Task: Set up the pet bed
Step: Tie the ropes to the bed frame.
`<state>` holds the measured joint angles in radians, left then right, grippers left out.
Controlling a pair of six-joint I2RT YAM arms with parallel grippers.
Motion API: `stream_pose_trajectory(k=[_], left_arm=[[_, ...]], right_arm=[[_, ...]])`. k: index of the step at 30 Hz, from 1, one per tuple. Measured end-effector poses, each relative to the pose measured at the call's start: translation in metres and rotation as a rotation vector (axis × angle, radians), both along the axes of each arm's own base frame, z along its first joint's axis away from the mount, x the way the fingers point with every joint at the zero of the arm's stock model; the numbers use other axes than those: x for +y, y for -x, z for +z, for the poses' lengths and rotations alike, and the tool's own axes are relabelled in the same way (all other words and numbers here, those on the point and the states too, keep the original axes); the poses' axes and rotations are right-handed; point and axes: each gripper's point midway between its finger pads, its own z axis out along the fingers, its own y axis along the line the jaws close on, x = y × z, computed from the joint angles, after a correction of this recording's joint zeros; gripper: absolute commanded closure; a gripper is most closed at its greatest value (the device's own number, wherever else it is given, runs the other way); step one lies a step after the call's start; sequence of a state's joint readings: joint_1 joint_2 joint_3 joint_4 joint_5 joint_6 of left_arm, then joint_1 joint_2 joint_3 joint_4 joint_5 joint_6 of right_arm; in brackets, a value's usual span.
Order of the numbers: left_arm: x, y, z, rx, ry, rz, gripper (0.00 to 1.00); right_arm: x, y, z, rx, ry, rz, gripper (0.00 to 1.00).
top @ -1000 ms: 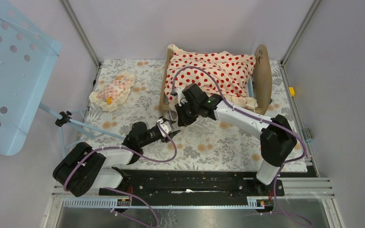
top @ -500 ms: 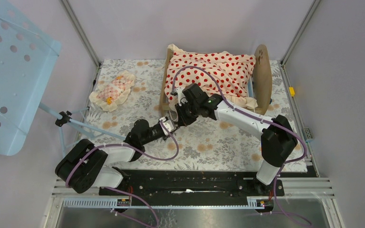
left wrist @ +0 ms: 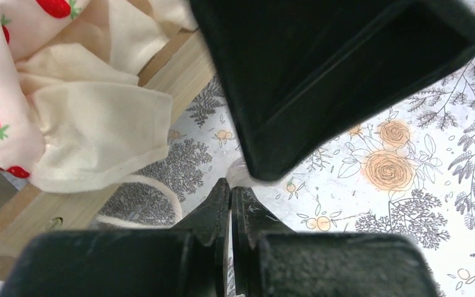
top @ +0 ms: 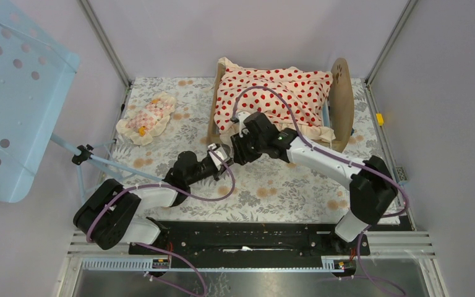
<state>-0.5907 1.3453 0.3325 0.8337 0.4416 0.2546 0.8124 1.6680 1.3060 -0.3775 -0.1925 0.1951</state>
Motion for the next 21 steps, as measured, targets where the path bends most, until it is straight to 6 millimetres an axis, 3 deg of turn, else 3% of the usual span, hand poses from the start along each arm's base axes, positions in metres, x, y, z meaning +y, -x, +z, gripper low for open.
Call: stream_pose_trajectory(k=[6, 11, 17, 21], left_arm=[[0.005, -0.002, -0.008, 0.108, 0.028, 0.075, 1.0], [0.009, -0.004, -0.007, 0.205, 0.092, 0.155, 1.0], [0.015, 0.002, -0.012, 0.329, 0.15, 0.224, 1.0], [0.016, 0.003, -0.021, 0.418, 0.13, 0.257, 1.0]], right_arm=[[-0.026, -0.012, -0.003, -0.103, -0.061, -0.217, 0.5], [-0.031, -0.027, -0.01, -0.127, -0.146, -0.403, 0.52], [-0.01, -0.044, -0.016, -0.116, -0.251, -0.459, 0.53], [0.006, -0.048, -0.032, -0.082, -0.289, -0.446, 0.51]])
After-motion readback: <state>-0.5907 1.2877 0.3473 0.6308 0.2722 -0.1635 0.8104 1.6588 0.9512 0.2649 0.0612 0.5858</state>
